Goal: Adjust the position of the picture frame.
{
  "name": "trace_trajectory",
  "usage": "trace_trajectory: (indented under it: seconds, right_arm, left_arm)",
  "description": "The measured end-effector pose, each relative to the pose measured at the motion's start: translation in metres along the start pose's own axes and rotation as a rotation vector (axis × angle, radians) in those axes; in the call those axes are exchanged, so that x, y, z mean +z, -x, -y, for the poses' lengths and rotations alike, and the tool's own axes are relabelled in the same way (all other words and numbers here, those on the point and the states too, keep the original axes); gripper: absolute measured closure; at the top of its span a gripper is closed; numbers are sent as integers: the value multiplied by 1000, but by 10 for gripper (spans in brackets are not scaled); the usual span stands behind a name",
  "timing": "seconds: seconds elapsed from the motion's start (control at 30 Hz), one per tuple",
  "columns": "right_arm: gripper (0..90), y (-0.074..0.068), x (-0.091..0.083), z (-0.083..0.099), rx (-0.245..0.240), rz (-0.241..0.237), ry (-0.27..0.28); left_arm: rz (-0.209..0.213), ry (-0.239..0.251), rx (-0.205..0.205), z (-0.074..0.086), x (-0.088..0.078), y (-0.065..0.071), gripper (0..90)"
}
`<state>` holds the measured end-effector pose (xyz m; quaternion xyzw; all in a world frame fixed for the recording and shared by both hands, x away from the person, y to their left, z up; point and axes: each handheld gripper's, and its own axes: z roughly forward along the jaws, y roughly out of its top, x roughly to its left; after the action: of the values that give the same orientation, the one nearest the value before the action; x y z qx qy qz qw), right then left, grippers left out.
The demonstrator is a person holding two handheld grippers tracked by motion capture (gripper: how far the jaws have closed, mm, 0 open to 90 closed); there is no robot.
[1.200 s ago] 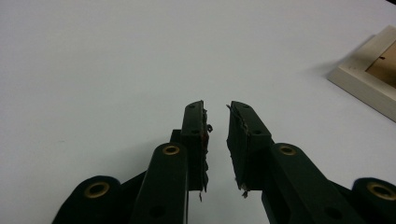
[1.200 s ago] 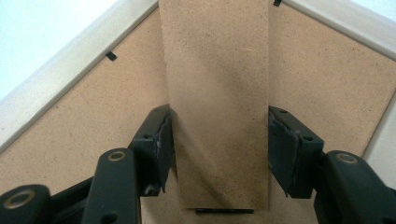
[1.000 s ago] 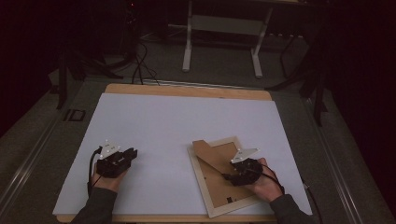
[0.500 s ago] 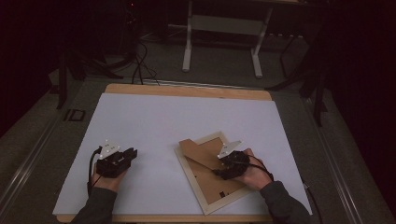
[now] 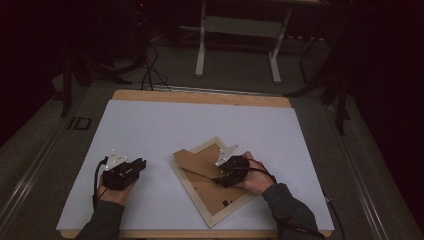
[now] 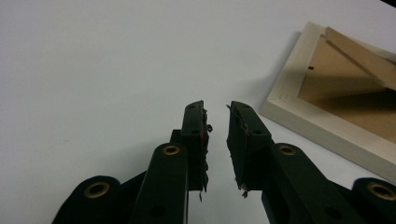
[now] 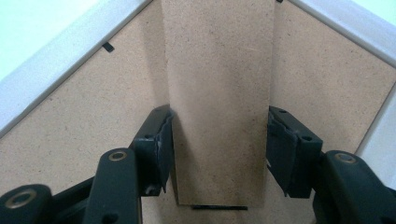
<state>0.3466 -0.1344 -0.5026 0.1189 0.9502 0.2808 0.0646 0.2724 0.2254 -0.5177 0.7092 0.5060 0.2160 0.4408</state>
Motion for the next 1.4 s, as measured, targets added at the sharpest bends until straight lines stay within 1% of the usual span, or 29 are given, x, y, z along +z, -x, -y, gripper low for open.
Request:
trace_trajectory:
  seconds: [0.13,0.23,0.33,0.37,0.4,0.43,0.5,0.63,0.7,0.73,0.77,0.8,0.83,0.87,0.9,0.93,0.97,1.0,1.03,1.07,1.17,1.2,1.27,1.3,1.33,1.4]
  right_arm:
    - [448,1,4,-5,-18,-8,8]
    - [445,3,6,-7,-6,-18,10]
    - [435,0,4,-5,12,-2,17]
    - [412,-1,3,-4,17,-1,18]
    - [401,-3,2,-2,30,-3,21]
    - [391,-4,1,0,34,2,29]
    - [366,-8,-4,5,60,18,54]
    - [375,-11,-20,21,132,40,114]
    - [413,-13,-30,30,177,60,147]
    - [431,-14,-35,35,196,62,162]
    - [431,-14,-35,35,196,62,162]
    - [431,-15,-40,41,211,66,178]
    - [510,-18,-52,57,261,86,208]
    - [510,-18,-52,57,261,86,208]
    - [545,-20,-57,68,298,92,220]
    - [545,-20,-57,68,298,92,220]
    - [565,-22,-59,73,309,101,220]
    - [605,-24,-62,83,337,105,228]
    - [605,-24,-62,83,337,105,228]
    - [618,-26,-62,87,349,115,227]
    - [684,-31,-66,98,372,129,237]
    - [722,-36,-68,104,383,135,246]
    - [772,-41,-69,110,385,140,246]
    - [798,-44,-69,113,384,146,243]
    - [798,-44,-69,113,384,146,243]
    - [848,-50,-70,120,395,151,249]
  left_arm:
    - [0,-3,2,0,1,0,774]
    - [2,-4,4,0,1,0,774]
    - [6,-6,4,0,1,-1,774]
    - [8,-8,1,0,1,-1,774]
    - [11,-9,1,0,1,-1,774]
    - [13,-10,1,0,2,-1,775]
    - [23,-9,-4,0,3,-1,774]
    - [39,-7,-9,-2,5,-2,765]
    - [51,-11,-8,-3,7,-2,762]
    - [56,-15,-11,-4,9,-2,761]
    - [56,-15,-11,-4,9,-2,759]
    - [56,-15,-11,-4,9,-2,759]
    - [81,-38,-9,-7,14,-3,767]
    - [81,-38,-9,-7,14,-3,771]
    - [85,-46,-4,-8,16,-3,774]
    - [91,-52,0,-9,18,-2,774]
    - [95,-56,0,-10,20,-2,774]
    - [103,-59,0,-12,22,-2,772]
    - [110,-68,8,-14,24,-2,772]
    - [114,-70,14,-15,27,-1,768]
    - [136,-72,46,-21,34,1,772]
    - [140,-72,57,-23,36,2,789]
    - [157,-66,72,-30,42,4,818]
    - [157,-66,72,-30,42,4,839]
    - [159,-68,81,-32,44,4,839]
    - [161,-72,91,-35,49,5,877]
